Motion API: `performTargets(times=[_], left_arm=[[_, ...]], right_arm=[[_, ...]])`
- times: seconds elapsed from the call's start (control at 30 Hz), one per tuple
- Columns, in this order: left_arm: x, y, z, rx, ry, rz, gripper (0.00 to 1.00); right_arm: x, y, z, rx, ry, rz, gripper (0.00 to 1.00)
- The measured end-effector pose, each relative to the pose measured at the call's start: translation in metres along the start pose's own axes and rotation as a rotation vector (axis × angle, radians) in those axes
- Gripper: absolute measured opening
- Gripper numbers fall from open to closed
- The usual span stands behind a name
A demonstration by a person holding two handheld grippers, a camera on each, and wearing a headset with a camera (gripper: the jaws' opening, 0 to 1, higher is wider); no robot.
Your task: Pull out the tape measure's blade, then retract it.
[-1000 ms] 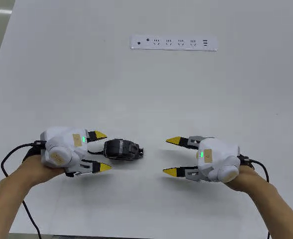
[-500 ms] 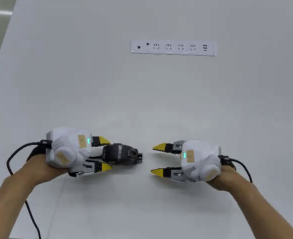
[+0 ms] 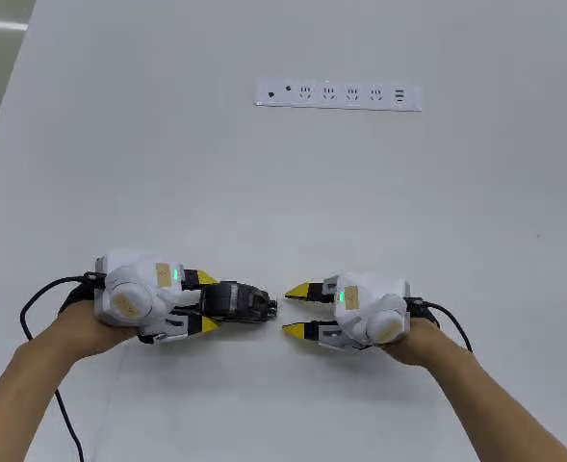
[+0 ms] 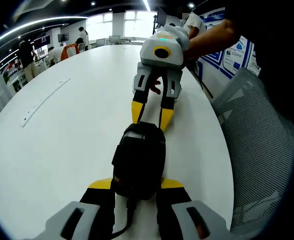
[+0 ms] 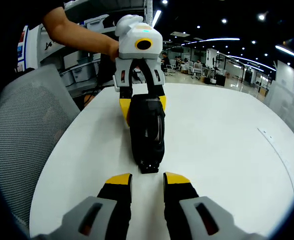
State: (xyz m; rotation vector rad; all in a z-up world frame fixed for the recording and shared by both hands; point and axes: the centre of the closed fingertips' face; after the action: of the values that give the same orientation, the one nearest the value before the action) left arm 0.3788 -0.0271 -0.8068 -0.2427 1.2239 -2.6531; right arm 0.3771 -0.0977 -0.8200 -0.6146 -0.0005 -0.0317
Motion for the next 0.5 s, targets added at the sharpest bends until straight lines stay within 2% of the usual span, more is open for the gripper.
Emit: performTargets(times=[0.17, 0.5], left_arm=[[0.0, 0.001, 0.0, -0.014, -0.001, -0.005, 0.28], [0.0, 0.002, 0.002, -0.004, -0.017, -0.004, 0.28]], right_arm=[[0.002, 0.006, 0.003, 0.004, 0.0, 0.011, 0.23], [0.0, 0.014, 0.002, -0.011, -0.009, 0.042, 0.18]])
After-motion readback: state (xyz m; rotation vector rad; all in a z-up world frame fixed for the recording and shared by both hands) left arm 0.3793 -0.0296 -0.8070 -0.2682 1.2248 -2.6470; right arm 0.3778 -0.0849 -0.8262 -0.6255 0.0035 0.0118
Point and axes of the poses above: the centre of the closed fingertips' face, and the gripper's own axes: y roughly forward along the fingers, x roughly to its right, z roughly out of its top, and after that the axes turned 1 degree about -z, right-handed
